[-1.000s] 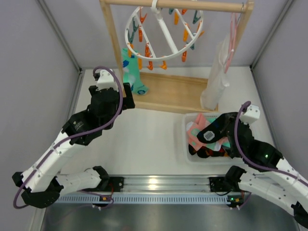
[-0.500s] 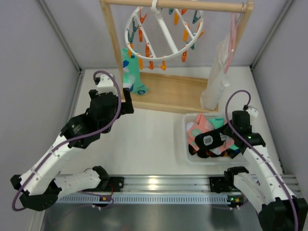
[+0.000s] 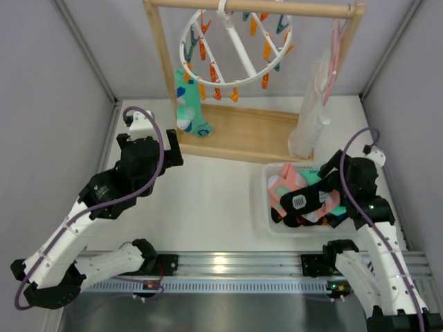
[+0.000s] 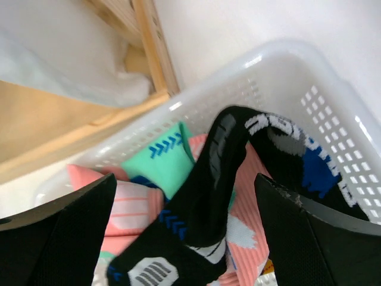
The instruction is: Remove the socks clipped to the hanger
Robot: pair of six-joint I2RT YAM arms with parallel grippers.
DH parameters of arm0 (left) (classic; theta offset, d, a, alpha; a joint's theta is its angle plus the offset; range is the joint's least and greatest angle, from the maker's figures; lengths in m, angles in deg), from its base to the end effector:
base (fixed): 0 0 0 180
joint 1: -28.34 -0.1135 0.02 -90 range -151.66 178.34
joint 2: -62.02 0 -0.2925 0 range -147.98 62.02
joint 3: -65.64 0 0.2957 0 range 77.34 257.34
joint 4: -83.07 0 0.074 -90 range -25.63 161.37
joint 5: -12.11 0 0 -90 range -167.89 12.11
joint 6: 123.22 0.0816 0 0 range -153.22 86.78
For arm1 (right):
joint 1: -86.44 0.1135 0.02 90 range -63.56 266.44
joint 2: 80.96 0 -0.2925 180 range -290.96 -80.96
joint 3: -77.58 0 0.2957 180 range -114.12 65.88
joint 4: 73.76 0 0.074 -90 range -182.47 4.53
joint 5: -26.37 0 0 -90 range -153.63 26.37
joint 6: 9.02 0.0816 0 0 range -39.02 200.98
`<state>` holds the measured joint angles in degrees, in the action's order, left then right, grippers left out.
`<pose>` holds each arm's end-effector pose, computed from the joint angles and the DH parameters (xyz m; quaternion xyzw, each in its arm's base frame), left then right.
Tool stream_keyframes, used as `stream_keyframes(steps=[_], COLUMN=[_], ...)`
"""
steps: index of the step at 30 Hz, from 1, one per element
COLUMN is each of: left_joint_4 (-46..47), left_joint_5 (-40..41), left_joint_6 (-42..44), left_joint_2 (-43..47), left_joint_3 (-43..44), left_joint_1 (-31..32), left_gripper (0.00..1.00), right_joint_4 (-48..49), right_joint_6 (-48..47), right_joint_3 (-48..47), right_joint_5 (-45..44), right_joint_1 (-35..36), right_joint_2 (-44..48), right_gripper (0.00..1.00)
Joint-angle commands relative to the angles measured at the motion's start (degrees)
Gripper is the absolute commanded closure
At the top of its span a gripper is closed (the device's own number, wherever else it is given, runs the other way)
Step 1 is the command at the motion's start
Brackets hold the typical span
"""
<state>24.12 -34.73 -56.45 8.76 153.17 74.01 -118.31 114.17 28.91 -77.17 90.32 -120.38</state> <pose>0.1872 -0.1117 0.4587 -0.0424 0.8065 -0.0285 0.5890 0.2118 -0.0048 0.2582 0.2755 0.8396 0.0458 0.4658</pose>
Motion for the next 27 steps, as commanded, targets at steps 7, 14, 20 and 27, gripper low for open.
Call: stream_keyframes(steps=[7, 14, 20, 27], left_joint_4=[-0.04, -0.04, 0.31, 8.21], left_joint_5=[0.97, -0.53, 0.44, -6.33], left_joint_6=[2.92, 5.29, 3.98, -1.64], left_joint_2=[2.45, 4.91, 6.15, -2.18], left_joint_3=[0.19, 0.54, 0.11, -3.32], left_joint_1=[-0.41, -0.32, -0.32, -0.41], left_gripper=[0.01, 0.01, 0.01, 0.01], right_joint_4=[-4.62, 16.47, 32.21, 37.57], right_joint_6=[-5.49, -3.76, -4.34, -13.24], right_joint_3=[-13.3, -9.27, -8.28, -10.67], right_joint_5=[-0.1, 33.98, 37.03, 30.06], right_joint_1=[-0.89, -0.89, 7.59, 28.37], right_joint_2=[9.43, 7.28, -0.46, -6.37], right_gripper=[0.01, 0.0, 0.01, 0.01])
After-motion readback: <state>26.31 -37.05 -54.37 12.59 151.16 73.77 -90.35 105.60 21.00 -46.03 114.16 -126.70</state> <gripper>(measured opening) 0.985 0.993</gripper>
